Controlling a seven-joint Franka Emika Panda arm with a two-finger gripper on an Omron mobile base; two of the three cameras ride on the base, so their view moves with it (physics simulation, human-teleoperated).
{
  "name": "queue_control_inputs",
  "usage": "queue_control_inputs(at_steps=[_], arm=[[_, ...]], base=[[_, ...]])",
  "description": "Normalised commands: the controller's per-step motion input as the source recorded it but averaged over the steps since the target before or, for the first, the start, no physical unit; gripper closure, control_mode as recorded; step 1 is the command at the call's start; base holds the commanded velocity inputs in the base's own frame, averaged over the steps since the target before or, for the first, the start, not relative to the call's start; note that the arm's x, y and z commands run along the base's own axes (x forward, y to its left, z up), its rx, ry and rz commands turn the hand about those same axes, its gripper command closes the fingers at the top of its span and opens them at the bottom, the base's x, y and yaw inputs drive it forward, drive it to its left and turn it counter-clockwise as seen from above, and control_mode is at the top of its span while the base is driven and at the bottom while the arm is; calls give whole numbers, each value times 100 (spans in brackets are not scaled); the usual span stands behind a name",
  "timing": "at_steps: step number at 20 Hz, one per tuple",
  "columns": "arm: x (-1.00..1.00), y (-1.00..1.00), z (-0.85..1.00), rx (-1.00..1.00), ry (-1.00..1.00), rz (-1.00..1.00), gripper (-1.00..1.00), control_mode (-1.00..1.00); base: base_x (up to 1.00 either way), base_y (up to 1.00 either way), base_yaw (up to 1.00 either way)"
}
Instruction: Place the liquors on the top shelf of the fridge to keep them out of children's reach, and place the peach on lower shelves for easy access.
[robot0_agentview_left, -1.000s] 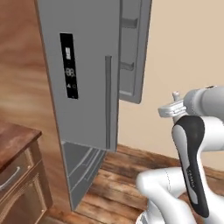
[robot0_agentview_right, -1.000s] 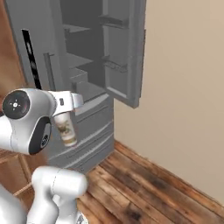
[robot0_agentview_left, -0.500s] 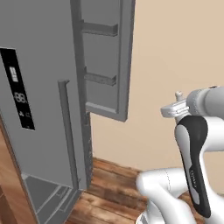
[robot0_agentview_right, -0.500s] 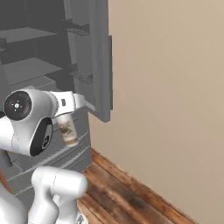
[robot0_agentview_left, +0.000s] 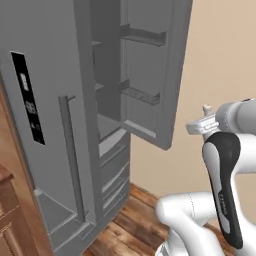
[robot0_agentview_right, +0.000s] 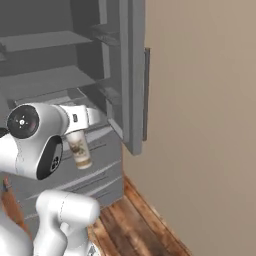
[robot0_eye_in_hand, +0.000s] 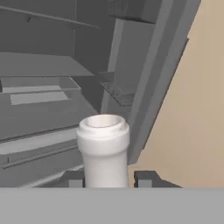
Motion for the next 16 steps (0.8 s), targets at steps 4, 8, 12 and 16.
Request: queue_control_inputs(at_steps=[4,8,12,16], arm=[[0,0,0,0,0,0,100,100],[0,0,0,0,0,0,100,100],[0,0,0,0,0,0,100,100],[0,0,0,0,0,0,100,100]], base=[[38,-39,56],[48,-27,53],[54,-20,51],[57,-22,52]])
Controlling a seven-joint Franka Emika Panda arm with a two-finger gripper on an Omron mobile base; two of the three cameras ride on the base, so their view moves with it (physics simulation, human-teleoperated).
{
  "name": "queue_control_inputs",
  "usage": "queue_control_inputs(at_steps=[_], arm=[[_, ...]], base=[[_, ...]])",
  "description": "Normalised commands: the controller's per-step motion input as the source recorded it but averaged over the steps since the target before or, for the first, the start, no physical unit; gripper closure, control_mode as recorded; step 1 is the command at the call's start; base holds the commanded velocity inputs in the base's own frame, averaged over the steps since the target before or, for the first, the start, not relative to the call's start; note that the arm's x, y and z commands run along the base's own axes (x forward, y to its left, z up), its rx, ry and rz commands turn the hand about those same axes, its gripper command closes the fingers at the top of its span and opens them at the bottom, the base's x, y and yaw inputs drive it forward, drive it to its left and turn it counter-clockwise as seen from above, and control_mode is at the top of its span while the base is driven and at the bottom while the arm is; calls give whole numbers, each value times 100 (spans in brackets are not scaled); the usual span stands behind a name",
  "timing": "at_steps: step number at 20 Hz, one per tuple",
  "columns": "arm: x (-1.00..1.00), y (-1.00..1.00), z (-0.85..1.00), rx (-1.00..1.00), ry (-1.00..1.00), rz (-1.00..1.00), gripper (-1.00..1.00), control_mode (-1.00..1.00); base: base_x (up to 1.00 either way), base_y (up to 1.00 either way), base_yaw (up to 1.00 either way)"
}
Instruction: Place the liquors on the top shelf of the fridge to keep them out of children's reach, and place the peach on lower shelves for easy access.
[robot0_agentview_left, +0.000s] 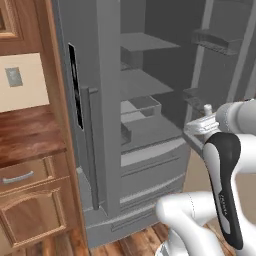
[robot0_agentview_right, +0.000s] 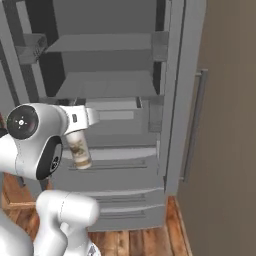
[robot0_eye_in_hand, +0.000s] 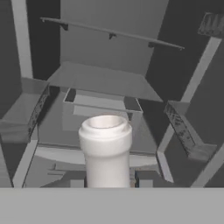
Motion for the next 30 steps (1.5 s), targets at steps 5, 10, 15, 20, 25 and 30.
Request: queue_control_inputs(at_steps=[5,10,15,20,25,30], arm=[[0,0,0,0,0,0,100,100],[0,0,0,0,0,0,100,100],[0,0,0,0,0,0,100,100],[0,0,0,0,0,0,100,100],[0,0,0,0,0,0,100,100],[0,0,0,0,0,0,100,100]], base=[[52,-38,49],[23,-61,34],[32,-20,13],[56,0,0],[61,0,0],[51,0,-12]])
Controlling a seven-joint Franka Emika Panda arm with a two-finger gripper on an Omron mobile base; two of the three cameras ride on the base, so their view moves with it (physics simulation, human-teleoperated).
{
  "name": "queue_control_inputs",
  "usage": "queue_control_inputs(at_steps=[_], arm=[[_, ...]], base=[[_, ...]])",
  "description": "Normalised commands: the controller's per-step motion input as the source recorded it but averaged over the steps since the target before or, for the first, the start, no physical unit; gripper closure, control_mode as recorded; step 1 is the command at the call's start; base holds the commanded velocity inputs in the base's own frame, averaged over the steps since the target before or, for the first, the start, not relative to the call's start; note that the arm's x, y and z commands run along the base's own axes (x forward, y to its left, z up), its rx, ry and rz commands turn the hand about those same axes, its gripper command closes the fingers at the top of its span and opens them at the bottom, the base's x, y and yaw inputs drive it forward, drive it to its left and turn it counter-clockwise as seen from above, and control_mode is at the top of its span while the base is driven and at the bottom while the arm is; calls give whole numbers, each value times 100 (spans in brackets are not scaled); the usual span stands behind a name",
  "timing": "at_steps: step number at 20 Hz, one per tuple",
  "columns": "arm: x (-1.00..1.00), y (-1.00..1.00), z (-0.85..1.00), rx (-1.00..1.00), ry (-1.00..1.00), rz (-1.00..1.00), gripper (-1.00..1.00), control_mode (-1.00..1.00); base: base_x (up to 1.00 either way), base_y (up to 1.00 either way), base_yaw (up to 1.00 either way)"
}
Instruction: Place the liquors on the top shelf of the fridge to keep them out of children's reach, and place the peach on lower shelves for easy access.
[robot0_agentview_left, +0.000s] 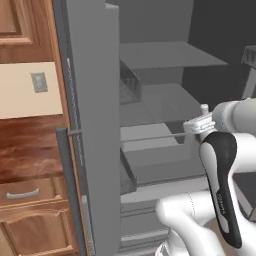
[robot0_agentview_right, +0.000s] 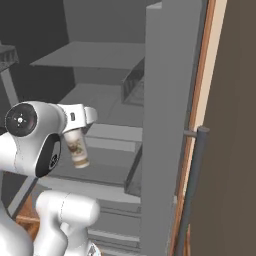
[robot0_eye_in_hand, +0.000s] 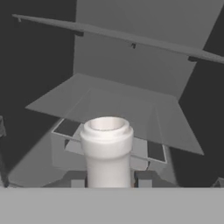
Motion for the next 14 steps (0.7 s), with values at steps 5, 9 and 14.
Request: queue_control_inputs(at_steps=[5,9,14], arm=[[0,0,0,0,0,0,100,100],[0,0,0,0,0,0,100,100],[9,2,0,3,-12,-3,100,-100]], base=[[33,14,-34],[18,32,-36],[3,16,-10]])
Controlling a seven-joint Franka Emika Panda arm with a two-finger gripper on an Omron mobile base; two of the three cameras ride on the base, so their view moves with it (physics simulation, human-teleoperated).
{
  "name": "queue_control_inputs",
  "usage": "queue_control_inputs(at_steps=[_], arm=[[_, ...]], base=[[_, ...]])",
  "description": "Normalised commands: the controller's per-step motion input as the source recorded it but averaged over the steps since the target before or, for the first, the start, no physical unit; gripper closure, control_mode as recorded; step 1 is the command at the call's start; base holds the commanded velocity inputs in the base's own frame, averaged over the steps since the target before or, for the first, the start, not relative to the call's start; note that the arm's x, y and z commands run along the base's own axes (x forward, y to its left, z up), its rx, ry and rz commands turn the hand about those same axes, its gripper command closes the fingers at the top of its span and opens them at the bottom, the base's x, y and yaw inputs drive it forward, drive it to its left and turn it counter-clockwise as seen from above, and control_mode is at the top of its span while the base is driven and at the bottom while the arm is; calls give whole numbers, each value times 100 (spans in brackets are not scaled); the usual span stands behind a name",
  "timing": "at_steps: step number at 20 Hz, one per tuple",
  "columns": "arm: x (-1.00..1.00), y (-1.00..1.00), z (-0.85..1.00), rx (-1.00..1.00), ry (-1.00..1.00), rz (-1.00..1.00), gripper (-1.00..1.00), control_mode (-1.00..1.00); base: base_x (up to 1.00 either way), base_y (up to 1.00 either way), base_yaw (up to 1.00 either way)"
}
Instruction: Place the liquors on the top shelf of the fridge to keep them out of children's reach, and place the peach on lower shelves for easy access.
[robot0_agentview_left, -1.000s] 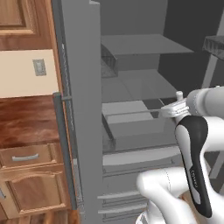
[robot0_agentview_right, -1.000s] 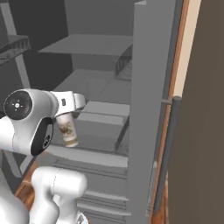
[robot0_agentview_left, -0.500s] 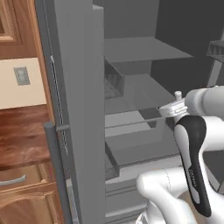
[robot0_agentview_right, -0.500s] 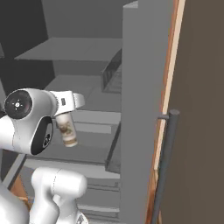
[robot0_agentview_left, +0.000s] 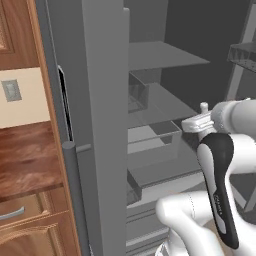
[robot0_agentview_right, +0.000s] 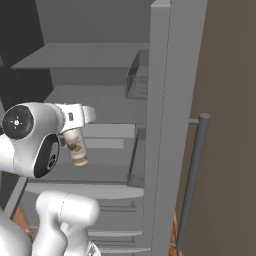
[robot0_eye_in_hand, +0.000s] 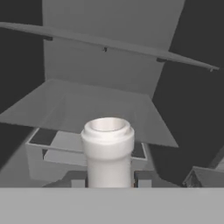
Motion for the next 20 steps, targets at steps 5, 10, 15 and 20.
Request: queue_control_inputs(at_steps=[5,10,15,20], arm=[[28,0,20,9,-20,0,100,-100],[4,0,52,6,-23,0,100,-100],[2,0,71,0,-6,0,100,-100],[14,0,85,5,1,0,100,-100]], base=[[0,0,0],[0,0,0],[0,0,0],[0,0,0]])
